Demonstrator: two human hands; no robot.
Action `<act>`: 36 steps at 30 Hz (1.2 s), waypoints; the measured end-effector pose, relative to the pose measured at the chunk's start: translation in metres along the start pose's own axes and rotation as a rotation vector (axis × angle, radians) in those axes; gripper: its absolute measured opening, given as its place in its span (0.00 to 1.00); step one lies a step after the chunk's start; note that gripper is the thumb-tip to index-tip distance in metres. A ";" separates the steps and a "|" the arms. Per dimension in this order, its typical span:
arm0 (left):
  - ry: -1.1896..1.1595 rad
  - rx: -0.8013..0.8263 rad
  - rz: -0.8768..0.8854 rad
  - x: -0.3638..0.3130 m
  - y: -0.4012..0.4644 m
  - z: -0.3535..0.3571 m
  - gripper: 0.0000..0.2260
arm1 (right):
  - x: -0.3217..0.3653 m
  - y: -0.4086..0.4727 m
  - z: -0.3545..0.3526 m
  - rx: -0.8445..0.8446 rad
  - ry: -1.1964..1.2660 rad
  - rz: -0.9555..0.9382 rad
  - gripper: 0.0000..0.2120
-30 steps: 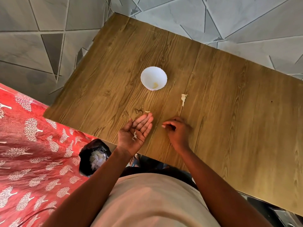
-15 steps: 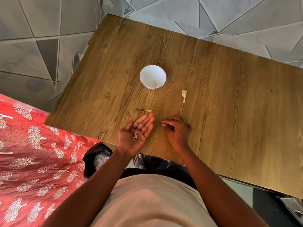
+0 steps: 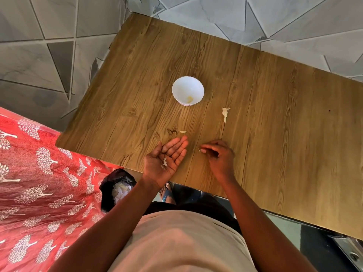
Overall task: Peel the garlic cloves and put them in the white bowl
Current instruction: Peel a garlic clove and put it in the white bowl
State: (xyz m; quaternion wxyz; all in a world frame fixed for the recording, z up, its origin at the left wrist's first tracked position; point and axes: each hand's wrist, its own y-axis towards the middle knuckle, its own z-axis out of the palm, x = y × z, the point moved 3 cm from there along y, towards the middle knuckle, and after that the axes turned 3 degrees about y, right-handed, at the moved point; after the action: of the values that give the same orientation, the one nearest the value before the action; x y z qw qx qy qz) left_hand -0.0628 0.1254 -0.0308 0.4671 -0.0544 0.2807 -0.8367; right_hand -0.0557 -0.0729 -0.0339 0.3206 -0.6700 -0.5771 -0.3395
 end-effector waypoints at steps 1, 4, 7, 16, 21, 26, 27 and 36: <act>-0.002 -0.004 -0.004 0.000 0.000 0.000 0.26 | 0.000 -0.001 0.001 0.000 -0.010 -0.012 0.10; -0.005 -0.016 -0.017 0.001 0.002 0.000 0.28 | 0.004 0.001 0.005 -0.029 -0.039 -0.022 0.10; 0.001 -0.012 -0.023 0.002 0.003 0.000 0.28 | 0.013 0.000 0.006 -0.071 -0.111 -0.038 0.05; 0.001 -0.003 -0.011 0.002 0.002 -0.003 0.27 | 0.011 -0.005 0.027 -0.109 -0.282 0.048 0.06; -0.003 0.009 -0.003 0.002 0.002 -0.001 0.26 | 0.004 -0.002 0.031 -0.104 -0.138 0.069 0.06; -0.004 0.008 -0.005 0.003 0.001 -0.003 0.28 | 0.010 -0.003 0.031 -0.101 -0.194 -0.039 0.05; -0.003 0.009 -0.006 0.003 0.001 -0.003 0.29 | 0.013 -0.003 0.031 -0.090 -0.243 -0.068 0.05; -0.012 0.013 -0.012 0.002 0.000 -0.001 0.28 | 0.026 -0.001 0.019 -0.091 -0.086 0.059 0.10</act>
State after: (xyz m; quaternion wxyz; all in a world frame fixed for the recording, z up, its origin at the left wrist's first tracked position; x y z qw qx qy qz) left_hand -0.0645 0.1244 -0.0320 0.4640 -0.0582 0.2722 -0.8410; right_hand -0.0526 -0.0426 -0.0238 0.2747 -0.7146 -0.5542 -0.3267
